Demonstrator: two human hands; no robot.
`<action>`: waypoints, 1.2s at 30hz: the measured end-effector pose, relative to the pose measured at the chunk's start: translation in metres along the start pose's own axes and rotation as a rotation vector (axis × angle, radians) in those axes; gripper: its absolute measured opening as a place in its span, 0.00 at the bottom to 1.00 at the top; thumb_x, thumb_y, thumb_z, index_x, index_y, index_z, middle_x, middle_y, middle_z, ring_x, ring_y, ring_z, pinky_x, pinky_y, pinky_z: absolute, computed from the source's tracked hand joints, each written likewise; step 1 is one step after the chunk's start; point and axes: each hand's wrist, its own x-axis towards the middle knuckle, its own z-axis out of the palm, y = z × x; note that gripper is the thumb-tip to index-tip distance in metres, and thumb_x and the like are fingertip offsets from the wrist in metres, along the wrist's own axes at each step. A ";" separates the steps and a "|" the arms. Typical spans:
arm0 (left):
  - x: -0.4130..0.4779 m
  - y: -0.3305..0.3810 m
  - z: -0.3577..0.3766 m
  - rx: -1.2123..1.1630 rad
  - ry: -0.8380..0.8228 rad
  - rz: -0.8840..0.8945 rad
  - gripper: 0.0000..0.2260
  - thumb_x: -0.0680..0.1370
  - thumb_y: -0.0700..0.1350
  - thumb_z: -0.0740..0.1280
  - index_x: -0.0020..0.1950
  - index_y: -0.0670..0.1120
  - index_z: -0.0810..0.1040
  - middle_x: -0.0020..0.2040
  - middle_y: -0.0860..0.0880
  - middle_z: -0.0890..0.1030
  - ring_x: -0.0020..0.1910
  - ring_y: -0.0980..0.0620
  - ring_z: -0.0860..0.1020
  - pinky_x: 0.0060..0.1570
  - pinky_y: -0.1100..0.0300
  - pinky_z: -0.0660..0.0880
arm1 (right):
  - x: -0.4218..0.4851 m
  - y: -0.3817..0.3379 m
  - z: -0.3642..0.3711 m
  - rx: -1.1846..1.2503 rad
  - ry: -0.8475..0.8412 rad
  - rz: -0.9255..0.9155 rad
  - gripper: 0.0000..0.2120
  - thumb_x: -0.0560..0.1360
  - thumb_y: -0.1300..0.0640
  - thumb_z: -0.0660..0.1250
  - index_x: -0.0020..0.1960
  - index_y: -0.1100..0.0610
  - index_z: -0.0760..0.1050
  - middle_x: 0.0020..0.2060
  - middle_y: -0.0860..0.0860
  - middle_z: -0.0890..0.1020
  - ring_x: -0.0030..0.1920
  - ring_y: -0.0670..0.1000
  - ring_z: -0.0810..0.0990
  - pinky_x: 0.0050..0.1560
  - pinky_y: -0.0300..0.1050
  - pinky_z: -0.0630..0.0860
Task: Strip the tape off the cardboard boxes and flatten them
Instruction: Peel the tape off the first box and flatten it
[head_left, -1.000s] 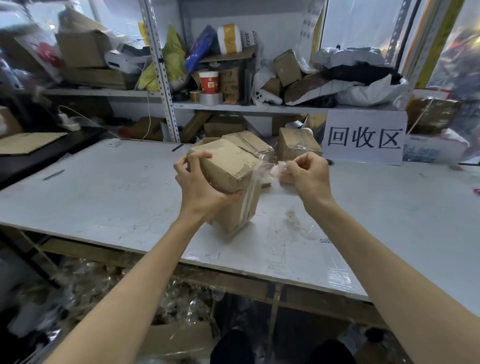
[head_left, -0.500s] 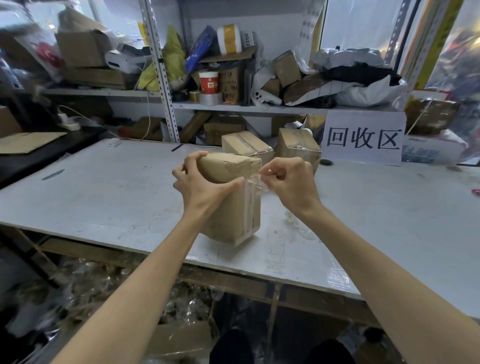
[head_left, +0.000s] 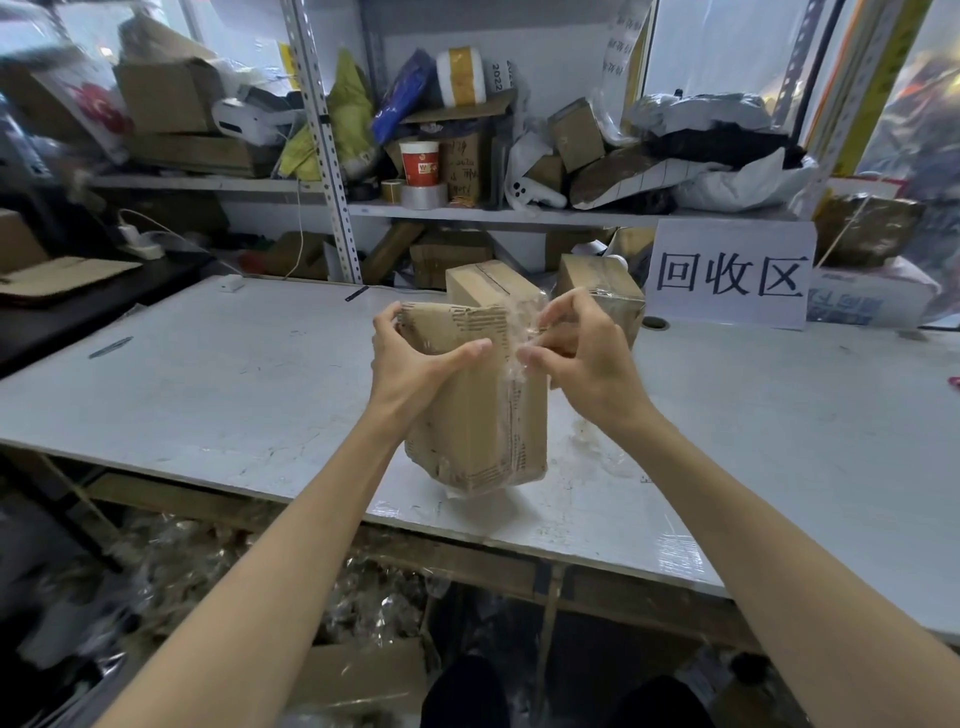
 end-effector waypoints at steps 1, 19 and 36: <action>-0.001 -0.001 0.000 -0.008 -0.001 0.007 0.49 0.55 0.64 0.78 0.70 0.55 0.60 0.67 0.51 0.70 0.65 0.50 0.72 0.65 0.48 0.74 | 0.004 0.000 -0.003 0.026 -0.014 0.067 0.15 0.68 0.62 0.76 0.47 0.60 0.71 0.38 0.53 0.83 0.36 0.45 0.84 0.32 0.34 0.76; -0.003 -0.026 -0.005 0.164 -0.191 -0.088 0.64 0.52 0.69 0.77 0.77 0.66 0.38 0.72 0.48 0.58 0.67 0.50 0.61 0.68 0.46 0.66 | -0.001 0.010 0.006 -0.715 -0.127 -0.525 0.24 0.68 0.68 0.74 0.63 0.68 0.75 0.52 0.60 0.79 0.50 0.58 0.77 0.55 0.51 0.78; -0.002 -0.018 -0.008 0.057 -0.304 -0.053 0.56 0.62 0.60 0.77 0.80 0.61 0.44 0.74 0.50 0.64 0.69 0.47 0.70 0.66 0.47 0.73 | 0.008 0.010 0.006 -0.195 0.152 -0.053 0.08 0.66 0.60 0.78 0.41 0.59 0.80 0.35 0.52 0.84 0.35 0.49 0.83 0.40 0.49 0.82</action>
